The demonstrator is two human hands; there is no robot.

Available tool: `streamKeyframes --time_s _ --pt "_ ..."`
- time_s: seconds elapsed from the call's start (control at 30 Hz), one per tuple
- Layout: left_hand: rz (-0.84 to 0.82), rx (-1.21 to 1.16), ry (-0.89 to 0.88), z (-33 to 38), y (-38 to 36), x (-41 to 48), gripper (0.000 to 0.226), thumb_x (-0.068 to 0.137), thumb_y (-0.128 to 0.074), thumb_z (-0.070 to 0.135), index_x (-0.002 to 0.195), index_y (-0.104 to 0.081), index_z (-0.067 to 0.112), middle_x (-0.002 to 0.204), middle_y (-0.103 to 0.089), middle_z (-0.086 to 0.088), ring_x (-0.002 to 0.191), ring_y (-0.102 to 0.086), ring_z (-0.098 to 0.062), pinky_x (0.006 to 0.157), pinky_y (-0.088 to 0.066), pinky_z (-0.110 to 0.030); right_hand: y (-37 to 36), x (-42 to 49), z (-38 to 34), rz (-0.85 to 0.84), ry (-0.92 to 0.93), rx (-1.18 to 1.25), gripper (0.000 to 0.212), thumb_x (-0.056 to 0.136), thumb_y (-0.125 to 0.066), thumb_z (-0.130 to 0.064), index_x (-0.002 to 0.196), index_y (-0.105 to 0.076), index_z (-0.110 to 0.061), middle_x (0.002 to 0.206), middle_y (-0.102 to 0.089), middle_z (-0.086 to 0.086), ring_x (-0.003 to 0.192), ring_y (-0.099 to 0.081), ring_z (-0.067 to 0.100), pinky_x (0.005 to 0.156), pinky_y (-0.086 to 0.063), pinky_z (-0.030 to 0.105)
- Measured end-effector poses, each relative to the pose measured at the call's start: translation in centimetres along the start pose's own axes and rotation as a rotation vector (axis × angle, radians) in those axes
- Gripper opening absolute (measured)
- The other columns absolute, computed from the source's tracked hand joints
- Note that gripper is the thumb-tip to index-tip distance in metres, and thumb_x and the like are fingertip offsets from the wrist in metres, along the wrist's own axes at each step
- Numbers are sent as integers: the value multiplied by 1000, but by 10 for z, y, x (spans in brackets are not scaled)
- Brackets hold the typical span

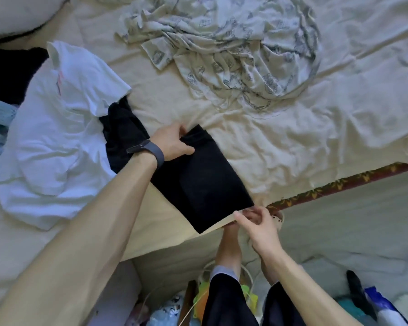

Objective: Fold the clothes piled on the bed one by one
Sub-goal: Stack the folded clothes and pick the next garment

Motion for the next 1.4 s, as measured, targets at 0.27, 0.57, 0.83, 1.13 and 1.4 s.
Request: streamKeyframes --time_s 0.27,0.57,0.83,1.13,1.4 --pt "-167 21 63 -4 4 0 57 81 -82 30 133 -62 17 130 -64 -4 122 -59 -23 92 -43 -26 -35 24 0 -100 -108 284 56 84 -85 -30 134 -60 -25 121 -72 -9 113 -68 14 99 -55 40" --pt "-138 -272 18 0 8 -37 47 86 -78 20 129 -62 29 120 -68 -1 105 -66 -10 95 -52 -29 -13 0 7 157 -23 283 18 93 -71 -33 109 -64 -28 84 -76 -6 90 -74 15 96 -56 47" --pt "-44 -184 -34 28 9 -88 36 89 -73 16 121 -64 28 111 -72 1 107 -67 -17 104 -49 -43 12 -13 4 80 98 238 44 87 -78 -42 121 -51 -37 127 -56 -15 108 -61 5 97 -56 45" --pt "62 -139 -89 48 -2 -134 35 88 -71 23 112 -63 47 98 -74 9 90 -68 -3 81 -50 -25 13 17 0 -60 124 34 18 94 -67 -41 102 -62 -26 101 -67 -7 98 -63 20 82 -49 35" --pt "154 -541 -288 159 48 -232 34 89 -74 9 112 -69 34 108 -74 -4 101 -71 -20 86 -59 -38 186 -97 -85 89 490 132 10 97 -65 -37 92 -57 -34 81 -66 -16 70 -58 -5 61 -43 14"
Point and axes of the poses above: each hand's wrist, its own x-axis towards the middle knuckle, its own y-axis out of the back of the hand, z = x × y, the point moved 3 cm from there along x, towards the middle knuckle
